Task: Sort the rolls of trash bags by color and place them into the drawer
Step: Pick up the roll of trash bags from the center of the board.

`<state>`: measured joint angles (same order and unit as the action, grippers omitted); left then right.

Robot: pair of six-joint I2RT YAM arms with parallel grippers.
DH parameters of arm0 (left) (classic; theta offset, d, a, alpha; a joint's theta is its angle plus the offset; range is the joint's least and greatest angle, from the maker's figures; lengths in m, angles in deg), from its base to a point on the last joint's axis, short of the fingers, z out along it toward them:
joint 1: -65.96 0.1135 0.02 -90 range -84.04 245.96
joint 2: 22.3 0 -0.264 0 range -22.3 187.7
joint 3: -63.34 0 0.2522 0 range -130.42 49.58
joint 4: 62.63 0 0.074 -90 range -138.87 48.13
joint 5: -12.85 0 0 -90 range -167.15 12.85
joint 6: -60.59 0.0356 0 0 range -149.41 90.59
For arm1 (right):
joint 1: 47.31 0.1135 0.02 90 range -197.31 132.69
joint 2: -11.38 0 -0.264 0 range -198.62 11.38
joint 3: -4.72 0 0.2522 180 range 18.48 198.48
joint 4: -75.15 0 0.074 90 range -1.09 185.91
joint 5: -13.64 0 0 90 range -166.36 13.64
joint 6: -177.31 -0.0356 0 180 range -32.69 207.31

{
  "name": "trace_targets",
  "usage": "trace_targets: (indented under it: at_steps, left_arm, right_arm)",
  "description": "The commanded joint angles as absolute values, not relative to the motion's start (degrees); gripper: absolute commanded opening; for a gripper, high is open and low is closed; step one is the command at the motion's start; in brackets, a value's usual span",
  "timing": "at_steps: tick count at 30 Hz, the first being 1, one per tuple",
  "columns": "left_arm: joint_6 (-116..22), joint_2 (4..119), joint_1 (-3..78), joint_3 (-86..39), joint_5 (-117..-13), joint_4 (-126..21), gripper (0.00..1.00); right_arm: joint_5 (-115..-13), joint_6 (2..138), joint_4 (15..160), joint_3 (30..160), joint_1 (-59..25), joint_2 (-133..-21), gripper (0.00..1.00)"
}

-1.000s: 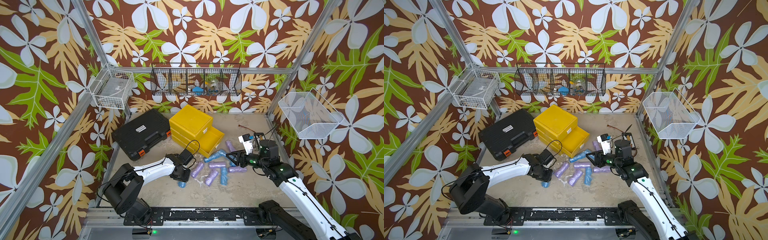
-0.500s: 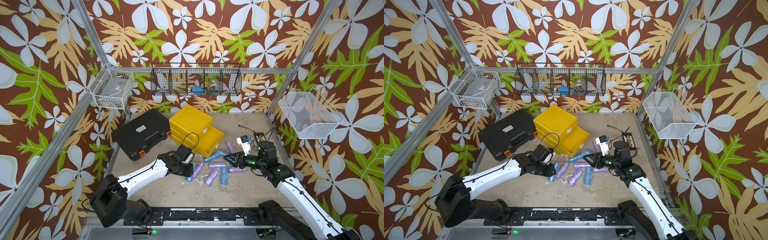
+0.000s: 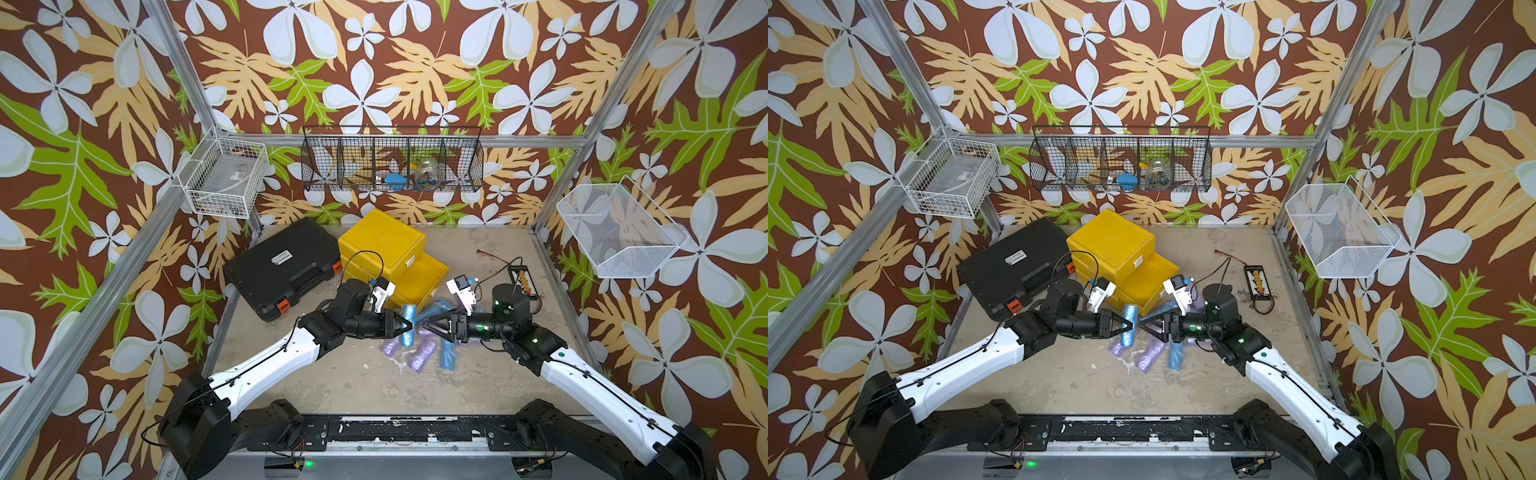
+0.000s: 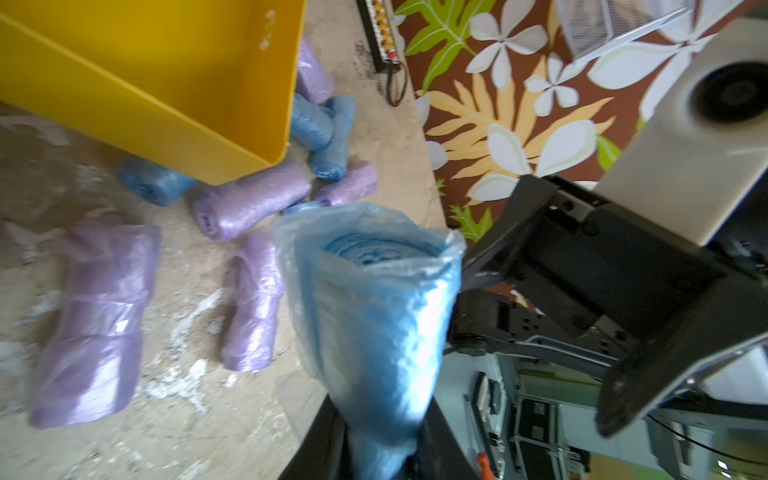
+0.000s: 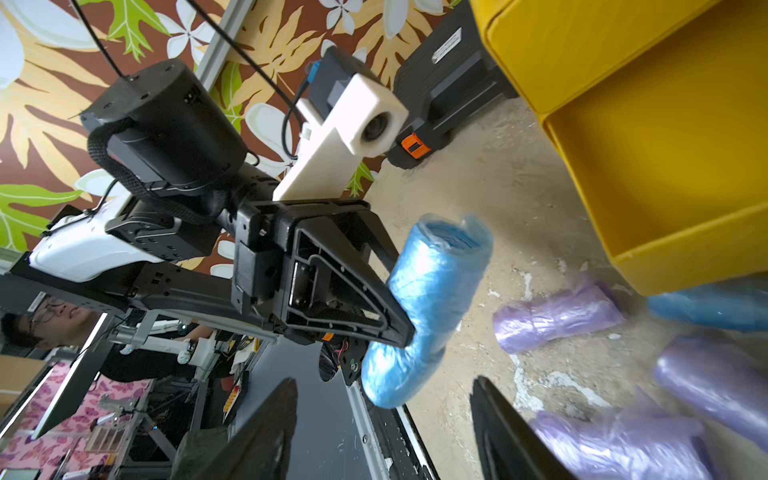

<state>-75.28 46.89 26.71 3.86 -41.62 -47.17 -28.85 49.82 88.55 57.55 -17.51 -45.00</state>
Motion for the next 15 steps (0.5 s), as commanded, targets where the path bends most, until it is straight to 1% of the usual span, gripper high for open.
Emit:
trace_targets:
  at_steps: [1, 7, 15]
  left_arm:
    - [-84.1, 45.8, 27.5, 5.2, -35.3, -61.3, 0.26]
    - [-92.7, 43.4, 30.4, 8.2, -33.1, -71.5, 0.28]
    - [-94.2, 42.8, 30.5, 8.6, -32.6, -72.6, 0.29]
  right_arm:
    - [-29.7, 48.2, 84.6, 58.4, -16.3, -45.4, 0.68]
    - [-29.3, 48.6, 85.0, 59.3, -15.2, -45.8, 0.67]
    - [-28.7, 48.5, 83.7, 60.8, -12.9, -47.9, 0.66]
